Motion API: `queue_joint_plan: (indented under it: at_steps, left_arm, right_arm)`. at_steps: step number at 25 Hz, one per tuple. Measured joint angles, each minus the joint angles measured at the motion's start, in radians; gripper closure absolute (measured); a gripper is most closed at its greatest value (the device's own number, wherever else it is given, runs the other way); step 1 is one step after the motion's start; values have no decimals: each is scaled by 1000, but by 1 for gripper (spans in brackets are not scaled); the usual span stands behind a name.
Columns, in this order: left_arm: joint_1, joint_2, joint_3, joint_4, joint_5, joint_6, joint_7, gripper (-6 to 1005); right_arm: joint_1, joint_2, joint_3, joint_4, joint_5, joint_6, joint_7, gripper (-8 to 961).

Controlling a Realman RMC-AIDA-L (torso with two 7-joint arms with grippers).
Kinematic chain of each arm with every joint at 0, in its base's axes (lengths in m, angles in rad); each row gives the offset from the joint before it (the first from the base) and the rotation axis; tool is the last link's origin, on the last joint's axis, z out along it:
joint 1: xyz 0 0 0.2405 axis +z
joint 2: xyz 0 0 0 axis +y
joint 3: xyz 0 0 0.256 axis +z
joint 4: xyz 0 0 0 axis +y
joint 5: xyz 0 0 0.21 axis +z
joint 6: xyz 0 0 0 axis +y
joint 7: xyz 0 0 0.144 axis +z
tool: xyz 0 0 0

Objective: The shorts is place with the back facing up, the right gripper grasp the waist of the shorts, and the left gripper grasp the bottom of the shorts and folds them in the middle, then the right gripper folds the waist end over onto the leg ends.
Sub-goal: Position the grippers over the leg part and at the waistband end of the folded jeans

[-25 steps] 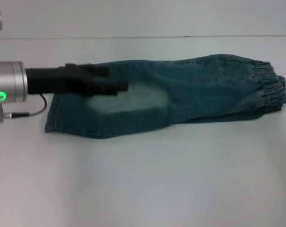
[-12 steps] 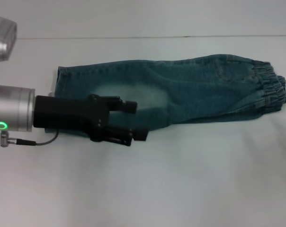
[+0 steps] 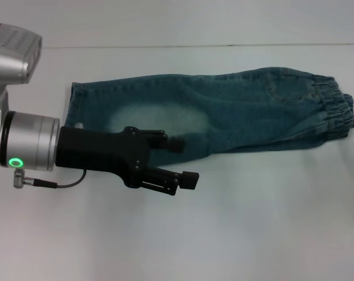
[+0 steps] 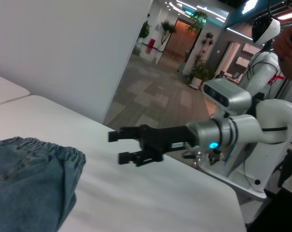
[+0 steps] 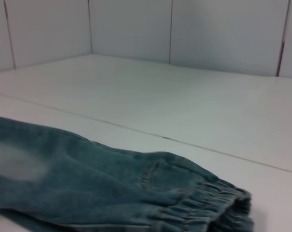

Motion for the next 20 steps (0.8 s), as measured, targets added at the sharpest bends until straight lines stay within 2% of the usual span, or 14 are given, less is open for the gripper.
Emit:
queue_joint_plan:
  at_steps: [4, 11, 20]
  left_arm:
    - [0, -8, 0, 3, -1, 8, -2, 65]
    - [-2, -19, 0, 7, -1, 9, -3, 66]
    - [-4, -30, 11, 9, -5, 4, 1, 66]
  right_arm:
    - [44, -10, -1, 27, -59, 54, -2, 90]
    - [115, -12, -7, 87, -149, 133, -27, 105]
    - [164, -15, -95, 138, -158, 225, -32, 123]
